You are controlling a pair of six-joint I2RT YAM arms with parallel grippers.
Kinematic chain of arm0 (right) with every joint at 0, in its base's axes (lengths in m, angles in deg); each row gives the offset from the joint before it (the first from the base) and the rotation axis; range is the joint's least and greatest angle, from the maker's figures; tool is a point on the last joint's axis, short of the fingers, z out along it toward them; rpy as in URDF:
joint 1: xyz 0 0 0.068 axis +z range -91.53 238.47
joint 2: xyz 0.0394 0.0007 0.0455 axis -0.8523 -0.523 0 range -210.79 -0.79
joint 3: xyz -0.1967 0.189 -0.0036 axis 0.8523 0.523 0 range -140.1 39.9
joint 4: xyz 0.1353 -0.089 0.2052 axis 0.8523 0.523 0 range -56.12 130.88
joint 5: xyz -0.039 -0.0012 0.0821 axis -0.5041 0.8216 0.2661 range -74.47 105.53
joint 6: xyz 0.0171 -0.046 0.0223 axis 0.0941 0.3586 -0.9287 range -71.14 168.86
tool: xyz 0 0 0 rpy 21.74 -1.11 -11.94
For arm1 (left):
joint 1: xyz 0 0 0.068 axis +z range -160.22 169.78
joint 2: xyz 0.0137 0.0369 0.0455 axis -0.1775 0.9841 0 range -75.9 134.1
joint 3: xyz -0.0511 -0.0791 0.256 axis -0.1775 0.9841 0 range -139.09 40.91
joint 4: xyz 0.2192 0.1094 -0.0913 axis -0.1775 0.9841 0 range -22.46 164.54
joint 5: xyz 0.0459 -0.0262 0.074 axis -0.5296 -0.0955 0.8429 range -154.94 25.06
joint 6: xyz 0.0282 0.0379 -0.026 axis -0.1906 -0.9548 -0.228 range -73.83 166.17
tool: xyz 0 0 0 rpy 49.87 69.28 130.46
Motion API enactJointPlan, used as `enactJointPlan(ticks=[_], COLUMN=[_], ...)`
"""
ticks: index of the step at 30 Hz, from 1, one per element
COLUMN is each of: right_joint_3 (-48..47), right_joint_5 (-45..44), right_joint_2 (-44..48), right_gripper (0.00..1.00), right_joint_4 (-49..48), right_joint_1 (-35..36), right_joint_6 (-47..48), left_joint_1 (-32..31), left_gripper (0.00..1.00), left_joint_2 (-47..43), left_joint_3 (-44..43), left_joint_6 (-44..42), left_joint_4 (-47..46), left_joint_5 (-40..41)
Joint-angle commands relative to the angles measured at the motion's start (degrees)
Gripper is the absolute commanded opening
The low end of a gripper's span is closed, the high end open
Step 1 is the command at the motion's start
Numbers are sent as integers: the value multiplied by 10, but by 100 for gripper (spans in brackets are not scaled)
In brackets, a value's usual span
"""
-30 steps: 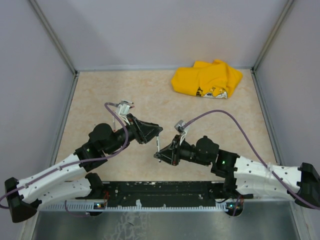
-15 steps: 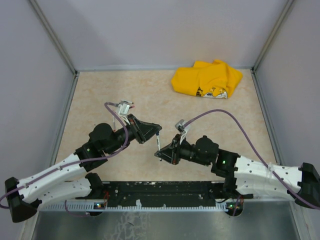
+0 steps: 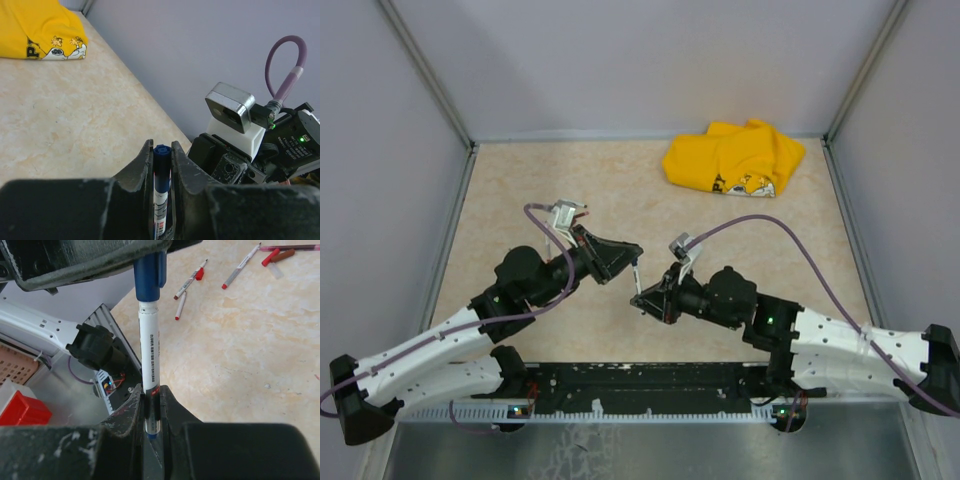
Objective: Insert the pens into the pen caps
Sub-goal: Press the pen cap onto the pen.
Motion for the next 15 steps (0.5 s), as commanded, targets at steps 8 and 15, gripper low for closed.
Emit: enactJointPlan(ticks=[8, 15], right_joint_3=[-84, -109], right_joint_5=[-106, -157], right_joint_2=[-4, -4], right_gripper=[0, 0], right_joint_4=[-49, -45], right_joint_1=[-4, -4], right_joint_6=[41, 71], left_joint_1=[-2, -2], left_gripper=[3, 0], left_joint_2=[3, 8], left_joint_3=[9, 10], left_joint_6=[1, 4], left_joint_4=[4, 9], left_joint_5=[-30, -38])
